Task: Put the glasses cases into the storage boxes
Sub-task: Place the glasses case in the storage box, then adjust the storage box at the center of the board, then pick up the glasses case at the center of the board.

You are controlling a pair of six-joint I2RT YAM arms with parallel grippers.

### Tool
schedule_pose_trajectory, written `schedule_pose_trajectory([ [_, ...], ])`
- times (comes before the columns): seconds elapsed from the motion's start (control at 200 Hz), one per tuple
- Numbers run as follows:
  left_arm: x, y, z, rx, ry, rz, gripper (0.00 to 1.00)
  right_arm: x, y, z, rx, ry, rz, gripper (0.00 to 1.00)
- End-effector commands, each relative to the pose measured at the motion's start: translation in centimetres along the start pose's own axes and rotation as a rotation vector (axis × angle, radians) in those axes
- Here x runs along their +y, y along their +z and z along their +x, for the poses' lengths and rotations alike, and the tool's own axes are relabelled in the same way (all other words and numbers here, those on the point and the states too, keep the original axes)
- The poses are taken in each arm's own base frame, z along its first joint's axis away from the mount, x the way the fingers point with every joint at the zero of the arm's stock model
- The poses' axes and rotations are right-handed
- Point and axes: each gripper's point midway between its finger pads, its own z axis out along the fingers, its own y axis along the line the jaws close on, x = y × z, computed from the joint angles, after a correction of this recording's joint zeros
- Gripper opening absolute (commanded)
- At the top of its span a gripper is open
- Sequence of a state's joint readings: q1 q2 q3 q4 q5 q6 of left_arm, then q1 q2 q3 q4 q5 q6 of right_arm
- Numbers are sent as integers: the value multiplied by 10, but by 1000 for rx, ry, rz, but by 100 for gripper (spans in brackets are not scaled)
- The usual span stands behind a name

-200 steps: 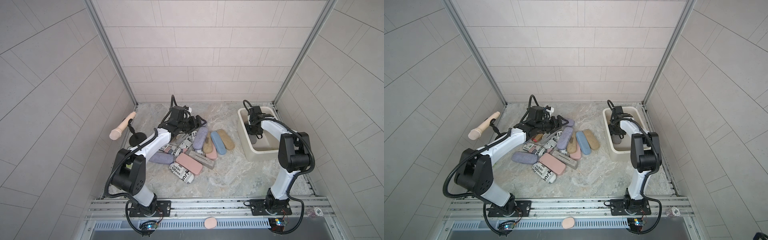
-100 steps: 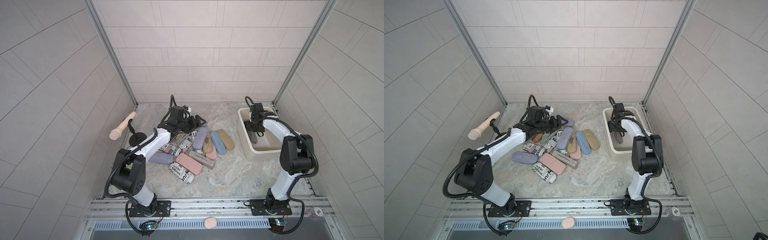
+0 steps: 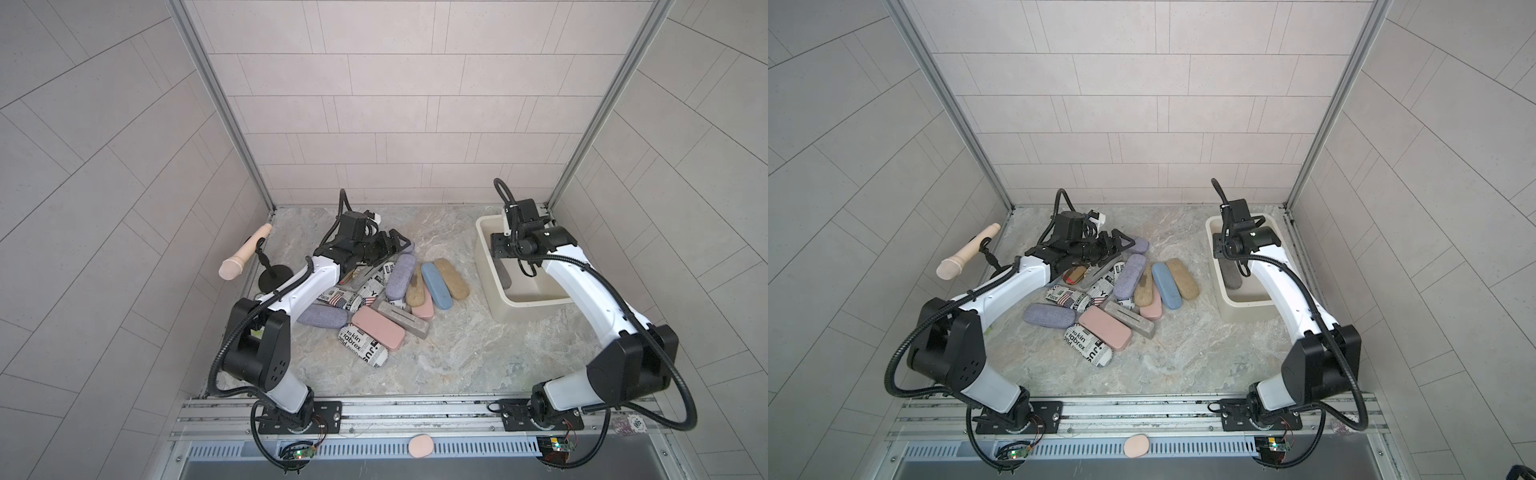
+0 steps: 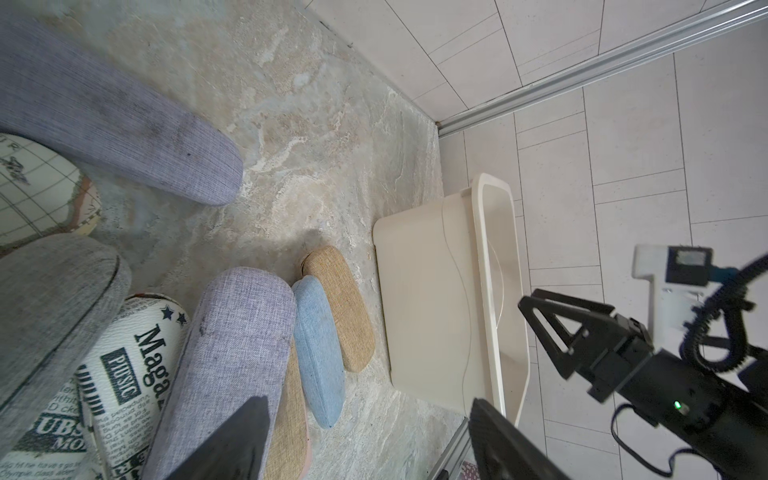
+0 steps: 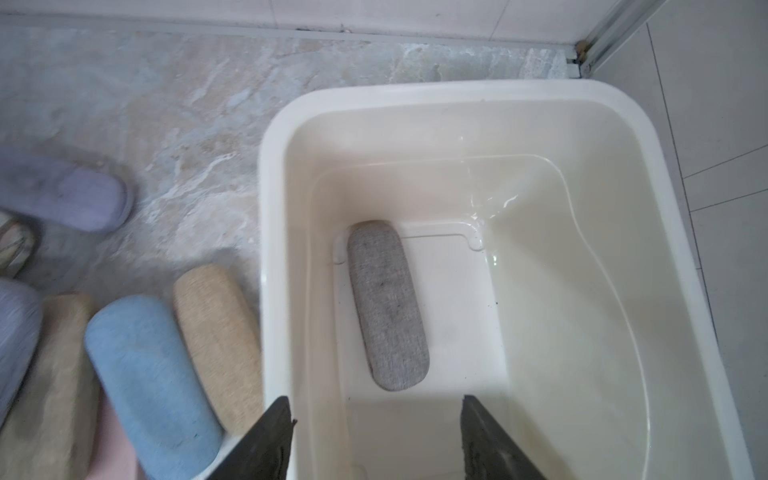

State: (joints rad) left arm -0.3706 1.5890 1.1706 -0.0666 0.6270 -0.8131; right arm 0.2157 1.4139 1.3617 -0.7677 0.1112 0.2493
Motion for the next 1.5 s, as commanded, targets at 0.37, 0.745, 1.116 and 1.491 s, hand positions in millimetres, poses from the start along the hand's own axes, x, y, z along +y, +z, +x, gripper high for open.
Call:
schedule_pose_trajectory([
  [0.37, -23, -17, -13, -45, 37, 40, 83, 39, -34, 110, 122, -11, -225, 71],
  [0.745, -24, -19, -13, -48, 39, 40, 83, 76, -36, 126, 179, 5, -366, 70],
  [1.116, -26, -19, -13, -48, 42, 44, 83, 66, -51, 126, 162, -26, -293, 69],
  [1.491, 15, -59, -49, -271, -25, -110, 83, 126, -86, 78, -42, -223, -262, 67],
])
